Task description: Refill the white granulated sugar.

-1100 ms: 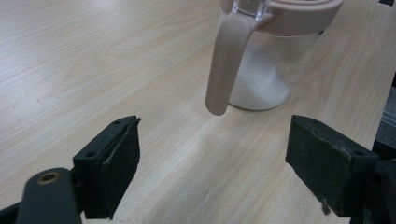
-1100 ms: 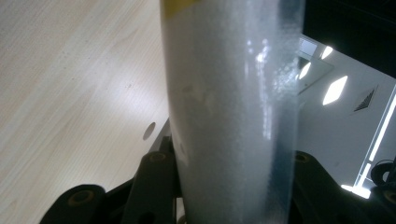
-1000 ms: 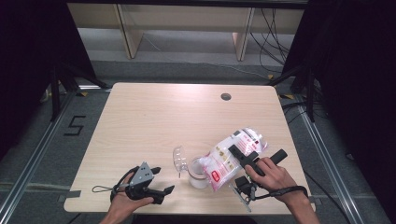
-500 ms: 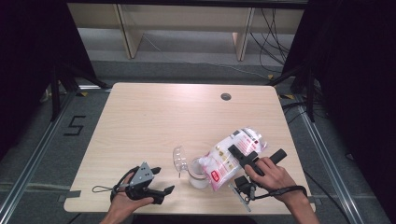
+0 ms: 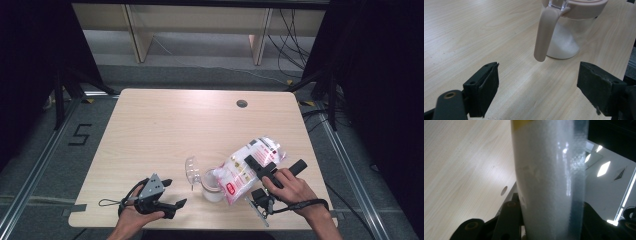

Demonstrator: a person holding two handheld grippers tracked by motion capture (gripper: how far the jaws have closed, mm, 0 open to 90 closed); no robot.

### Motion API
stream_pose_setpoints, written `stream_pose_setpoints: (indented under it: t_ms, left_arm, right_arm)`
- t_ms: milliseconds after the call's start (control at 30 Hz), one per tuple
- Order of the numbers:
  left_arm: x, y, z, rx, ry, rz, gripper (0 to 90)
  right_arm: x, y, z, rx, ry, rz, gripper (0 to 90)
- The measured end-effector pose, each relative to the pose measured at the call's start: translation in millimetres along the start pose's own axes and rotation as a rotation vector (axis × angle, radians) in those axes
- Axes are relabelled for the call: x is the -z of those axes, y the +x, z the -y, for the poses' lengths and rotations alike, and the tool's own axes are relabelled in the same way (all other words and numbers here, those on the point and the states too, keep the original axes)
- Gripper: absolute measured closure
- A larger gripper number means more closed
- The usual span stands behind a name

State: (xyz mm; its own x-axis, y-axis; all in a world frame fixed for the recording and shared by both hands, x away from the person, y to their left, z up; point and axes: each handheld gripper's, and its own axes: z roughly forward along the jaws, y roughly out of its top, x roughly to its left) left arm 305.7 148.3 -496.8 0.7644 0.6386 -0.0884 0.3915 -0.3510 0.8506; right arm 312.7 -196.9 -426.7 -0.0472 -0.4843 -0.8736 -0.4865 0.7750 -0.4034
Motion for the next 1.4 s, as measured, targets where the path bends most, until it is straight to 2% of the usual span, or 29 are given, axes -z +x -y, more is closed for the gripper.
stream_pose_setpoints:
  t_ms: [100,167,833,867,967,1000,1067,1167,1367,1400]
  left_arm:
    - [-0.5,-0.1,0.1,0.005,-0.004,-0.001,17.2]
    - [-0.1,0.0,0.0,0.000,0.000,0.000,17.2]
    - [0.0,0.2,0.0,-0.002,0.001,-0.001,17.2]
    - [-0.5,-0.5,0.1,0.005,-0.005,-0.001,17.2]
    - [-0.1,0.0,0.0,-0.001,0.000,-0.001,17.2]
    - [0.0,0.2,0.0,0.000,0.000,-0.002,17.2]
    - [0.1,0.0,0.0,-0.001,-0.001,-0.004,17.2]
    - [0.1,-0.1,0.0,0.000,-0.001,-0.005,17.2]
    - [0.3,-0.1,0.0,-0.001,-0.001,-0.005,17.2]
    - [0.6,0.3,-0.1,-0.005,0.001,-0.006,17.1]
  right_arm:
    - [-0.6,-1.9,0.8,0.016,-0.012,0.003,71.7]
    - [0.8,-0.3,1.1,-0.007,-0.001,0.001,71.7]
    - [3.3,-1.7,3.4,-0.006,-0.002,0.011,72.1]
    - [3.3,-3.2,3.8,0.009,-0.007,0.009,72.1]
    - [4.9,-3.2,4.2,0.000,0.003,0.010,72.1]
    - [4.8,-4.9,5.0,0.021,-0.004,0.019,72.1]
    - [5.6,-3.5,4.3,-0.004,0.000,0.016,72.1]
    - [5.5,-3.4,4.4,-0.003,0.000,0.015,72.2]
    - [6.4,-3.5,4.6,0.013,0.002,0.011,72.2]
    - [6.2,-4.8,5.1,0.029,-0.010,0.011,72.2]
